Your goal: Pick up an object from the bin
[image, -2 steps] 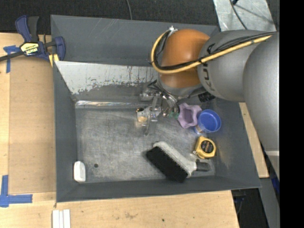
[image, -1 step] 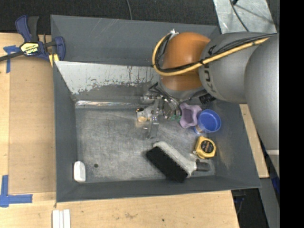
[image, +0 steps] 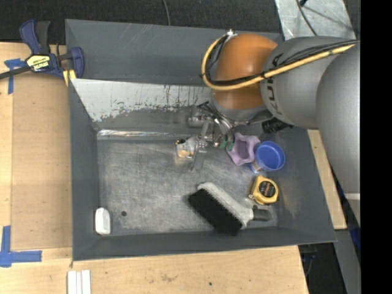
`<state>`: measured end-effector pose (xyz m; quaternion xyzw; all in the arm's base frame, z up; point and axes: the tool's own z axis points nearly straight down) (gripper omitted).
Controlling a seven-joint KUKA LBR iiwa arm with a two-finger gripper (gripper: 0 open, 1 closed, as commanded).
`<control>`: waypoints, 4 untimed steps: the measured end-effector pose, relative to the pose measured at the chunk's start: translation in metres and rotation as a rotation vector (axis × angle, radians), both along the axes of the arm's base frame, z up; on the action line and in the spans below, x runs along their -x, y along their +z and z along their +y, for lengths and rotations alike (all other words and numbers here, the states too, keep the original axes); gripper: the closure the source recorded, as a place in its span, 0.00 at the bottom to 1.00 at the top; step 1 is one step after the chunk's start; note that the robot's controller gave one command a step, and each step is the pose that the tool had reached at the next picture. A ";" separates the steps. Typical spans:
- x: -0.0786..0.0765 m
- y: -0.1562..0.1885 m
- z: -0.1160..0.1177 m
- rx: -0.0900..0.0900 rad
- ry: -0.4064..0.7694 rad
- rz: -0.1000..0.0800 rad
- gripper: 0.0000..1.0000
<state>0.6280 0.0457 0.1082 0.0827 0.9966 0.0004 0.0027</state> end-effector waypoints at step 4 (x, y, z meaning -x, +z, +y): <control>-0.003 -0.005 0.006 0.000 0.068 -0.001 1.00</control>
Offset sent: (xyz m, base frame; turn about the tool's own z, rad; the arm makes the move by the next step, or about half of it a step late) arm -0.0036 0.0070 -0.0382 -0.0680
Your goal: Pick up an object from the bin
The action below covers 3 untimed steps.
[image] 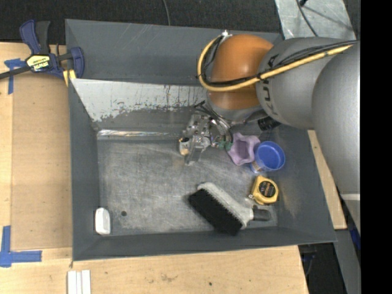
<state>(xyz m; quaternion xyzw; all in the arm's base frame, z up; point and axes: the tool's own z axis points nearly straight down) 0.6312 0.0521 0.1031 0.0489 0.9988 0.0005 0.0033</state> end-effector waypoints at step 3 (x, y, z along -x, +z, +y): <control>-0.001 0.040 -0.001 0.000 -0.001 0.000 1.00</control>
Offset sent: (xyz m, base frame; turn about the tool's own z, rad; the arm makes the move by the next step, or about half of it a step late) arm 0.0000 0.0000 0.0002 0.0000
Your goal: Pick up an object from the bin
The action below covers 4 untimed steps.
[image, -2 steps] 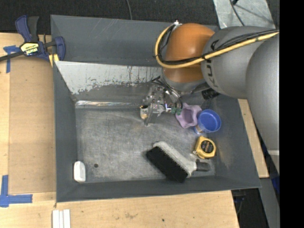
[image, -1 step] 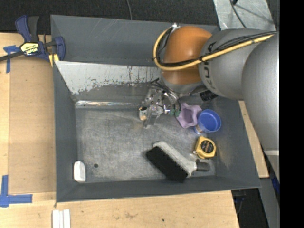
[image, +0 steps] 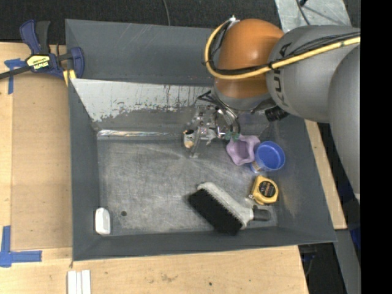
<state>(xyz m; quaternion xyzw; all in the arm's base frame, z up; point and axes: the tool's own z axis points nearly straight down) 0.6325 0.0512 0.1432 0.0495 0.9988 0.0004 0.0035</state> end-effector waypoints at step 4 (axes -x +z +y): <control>-0.001 0.030 -0.001 0.001 -0.001 0.005 1.00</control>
Offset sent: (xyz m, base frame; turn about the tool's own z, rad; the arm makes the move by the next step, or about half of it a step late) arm -0.0001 -0.0001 0.0262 0.0000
